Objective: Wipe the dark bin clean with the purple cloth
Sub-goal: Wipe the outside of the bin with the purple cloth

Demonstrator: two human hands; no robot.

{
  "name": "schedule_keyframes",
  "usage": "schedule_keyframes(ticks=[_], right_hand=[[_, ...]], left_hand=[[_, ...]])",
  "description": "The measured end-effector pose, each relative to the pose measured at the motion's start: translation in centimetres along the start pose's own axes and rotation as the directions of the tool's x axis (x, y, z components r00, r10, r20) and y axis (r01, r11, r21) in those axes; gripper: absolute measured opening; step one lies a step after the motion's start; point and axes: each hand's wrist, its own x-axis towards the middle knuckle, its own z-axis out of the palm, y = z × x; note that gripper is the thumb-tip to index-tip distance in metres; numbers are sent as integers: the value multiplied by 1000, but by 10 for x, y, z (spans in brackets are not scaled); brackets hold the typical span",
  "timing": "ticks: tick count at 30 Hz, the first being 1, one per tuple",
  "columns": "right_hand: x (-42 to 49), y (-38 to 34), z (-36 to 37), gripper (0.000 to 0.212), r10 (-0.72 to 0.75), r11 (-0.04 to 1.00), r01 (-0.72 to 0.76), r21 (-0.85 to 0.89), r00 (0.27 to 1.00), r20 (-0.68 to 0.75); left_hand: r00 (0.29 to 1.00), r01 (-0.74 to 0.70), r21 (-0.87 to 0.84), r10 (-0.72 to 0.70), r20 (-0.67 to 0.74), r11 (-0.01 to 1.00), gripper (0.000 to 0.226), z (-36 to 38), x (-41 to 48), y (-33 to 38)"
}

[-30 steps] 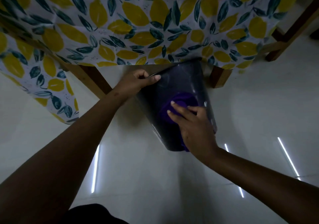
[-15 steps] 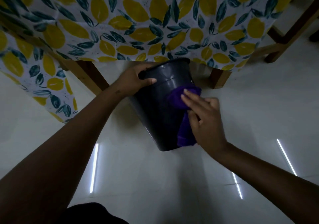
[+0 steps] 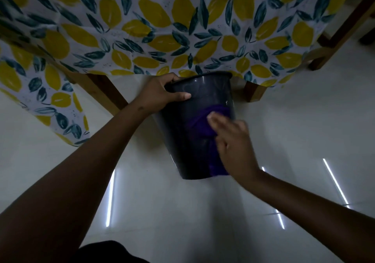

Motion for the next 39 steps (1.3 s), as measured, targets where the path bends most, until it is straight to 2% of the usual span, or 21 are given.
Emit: schedule_keyframes(ticks=[2, 4, 7, 9, 11, 13, 14, 16, 17, 19, 22, 23, 25, 27, 29, 31, 33, 35, 37, 39], right_hand=[[7, 10, -4, 53, 149, 988, -145, 47, 986, -76], [3, 11, -4, 53, 124, 992, -123, 15, 990, -65], [-16, 4, 6, 53, -57, 990, 68, -127, 994, 91], [-25, 6, 17, 59, -179, 972, 209, -105, 954, 240], [-26, 9, 26, 73, -281, 936, 335, -109, 896, 343], [-20, 9, 21, 77, -313, 897, 396, -198, 883, 350], [-15, 10, 16, 72, -302, 910, 366, -193, 906, 295], [-3, 11, 0, 59, -120, 984, 135, -112, 984, 133], [1, 16, -3, 53, -24, 998, 28, -57, 998, 61], [2, 22, -4, 46, 26, 999, -25, -21, 1000, 19], [-17, 20, 10, 48, -92, 989, 100, -105, 993, 80], [-24, 17, 14, 56, -137, 979, 155, -130, 981, 135], [-30, 4, 19, 76, -252, 937, 309, -165, 922, 294], [-26, -9, 18, 74, -409, 847, 499, -185, 833, 372], [-21, -18, 17, 68, -468, 817, 555, -158, 797, 383], [-18, -13, 16, 71, -434, 850, 509, -140, 825, 363], [-18, 5, 13, 63, -375, 905, 414, -102, 887, 270], [-17, 18, 6, 48, -207, 977, 211, -11, 965, 162], [-16, 20, -2, 44, -19, 997, 11, 73, 994, 110], [-20, 18, -2, 44, 36, 992, -48, 117, 995, 95]], left_hand=[[1000, 18, -15, -18, -12, 1000, 30, -1, -1, -3], [999, 28, -11, -29, -33, 1000, 30, -2, -1, -6], [999, 26, 0, -25, -44, 1000, 31, -2, 0, -9], [999, 11, 1, -11, -33, 1000, 39, -4, 1, -8], [1000, -10, 35, 10, 3, 999, 50, -5, 5, -6], [1000, -19, 66, 18, 24, 998, 55, -5, 8, -6], [1000, -18, 66, 16, 26, 998, 55, -5, 9, -6], [1000, -10, 58, 9, 25, 998, 54, -8, 8, -8], [1000, -3, 57, 2, 23, 998, 53, -9, 7, -9], [1000, 11, 60, -12, 8, 998, 52, -10, 6, -13], [1000, 12, 81, -9, -27, 997, 51, -8, 6, -17], [1000, 9, 87, -6, -31, 996, 51, -7, 7, -16], [1000, -2, 107, 4, -21, 994, 54, -4, 9, -13], [1000, -28, 136, 25, 18, 990, 56, -1, 12, -8], [997, -49, 142, 39, 71, 989, 55, 2, 14, -1], [996, -51, 135, 41, 76, 990, 51, 2, 13, 2], [999, -25, 100, 21, 43, 995, 52, -5, 9, -2], [1000, 12, 62, -13, 19, 998, 55, -13, 3, -10], [999, 35, 59, -35, 9, 998, 55, -18, -1, -14], [1000, 19, 69, -20, 16, 997, 53, -18, -2, -11]])
